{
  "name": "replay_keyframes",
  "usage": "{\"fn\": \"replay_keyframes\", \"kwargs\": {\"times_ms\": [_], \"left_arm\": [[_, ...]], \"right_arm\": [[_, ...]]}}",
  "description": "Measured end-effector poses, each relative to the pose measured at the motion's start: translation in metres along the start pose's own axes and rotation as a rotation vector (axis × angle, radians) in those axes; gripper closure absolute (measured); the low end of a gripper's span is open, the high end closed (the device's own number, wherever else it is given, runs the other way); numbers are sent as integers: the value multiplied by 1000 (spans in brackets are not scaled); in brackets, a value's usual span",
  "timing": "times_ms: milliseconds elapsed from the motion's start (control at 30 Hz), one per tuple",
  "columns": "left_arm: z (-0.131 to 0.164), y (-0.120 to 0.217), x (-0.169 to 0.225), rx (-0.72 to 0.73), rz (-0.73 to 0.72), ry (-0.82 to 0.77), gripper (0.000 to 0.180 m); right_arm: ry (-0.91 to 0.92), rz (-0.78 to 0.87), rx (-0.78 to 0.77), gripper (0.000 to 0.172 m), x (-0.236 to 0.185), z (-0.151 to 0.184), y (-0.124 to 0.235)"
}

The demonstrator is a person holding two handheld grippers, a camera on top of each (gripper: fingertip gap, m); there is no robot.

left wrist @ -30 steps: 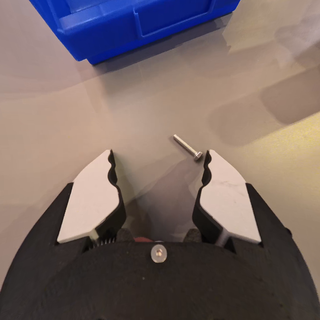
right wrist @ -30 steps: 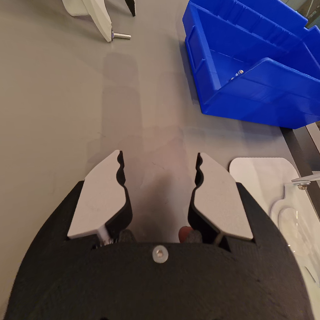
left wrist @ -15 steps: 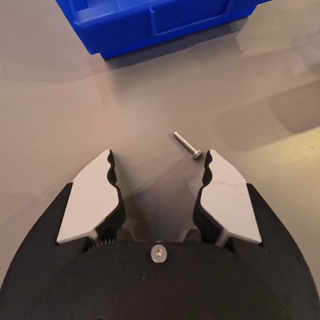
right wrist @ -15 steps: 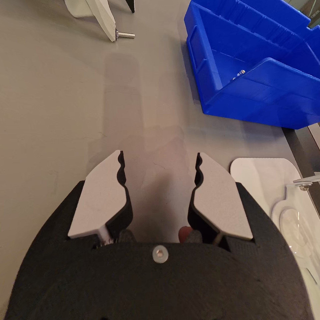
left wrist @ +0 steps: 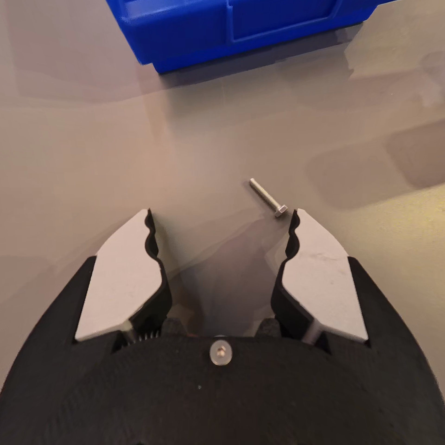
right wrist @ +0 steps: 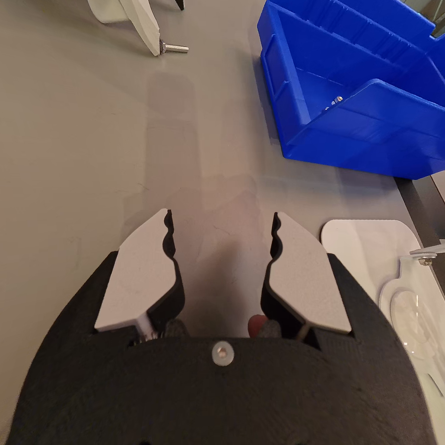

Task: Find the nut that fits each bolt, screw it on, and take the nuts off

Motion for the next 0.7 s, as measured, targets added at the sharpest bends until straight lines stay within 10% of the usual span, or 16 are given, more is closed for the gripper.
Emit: {"fn": "replay_keyframes", "kwargs": {"times_ms": [700], "left_arm": [[3, 2, -8, 0, -61, 59, 62]], "right_arm": [[-113, -100, -54, 72, 1, 10, -5]]}}
Point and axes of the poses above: each gripper's, where its closed fingertips meet, y back along the fingers, z out of its underside, x = y × z across the jaws, the point moved 3 cm from there along y, back along the fingers, and after that the axes turned 13 degrees about y, right-handed, at the moved point
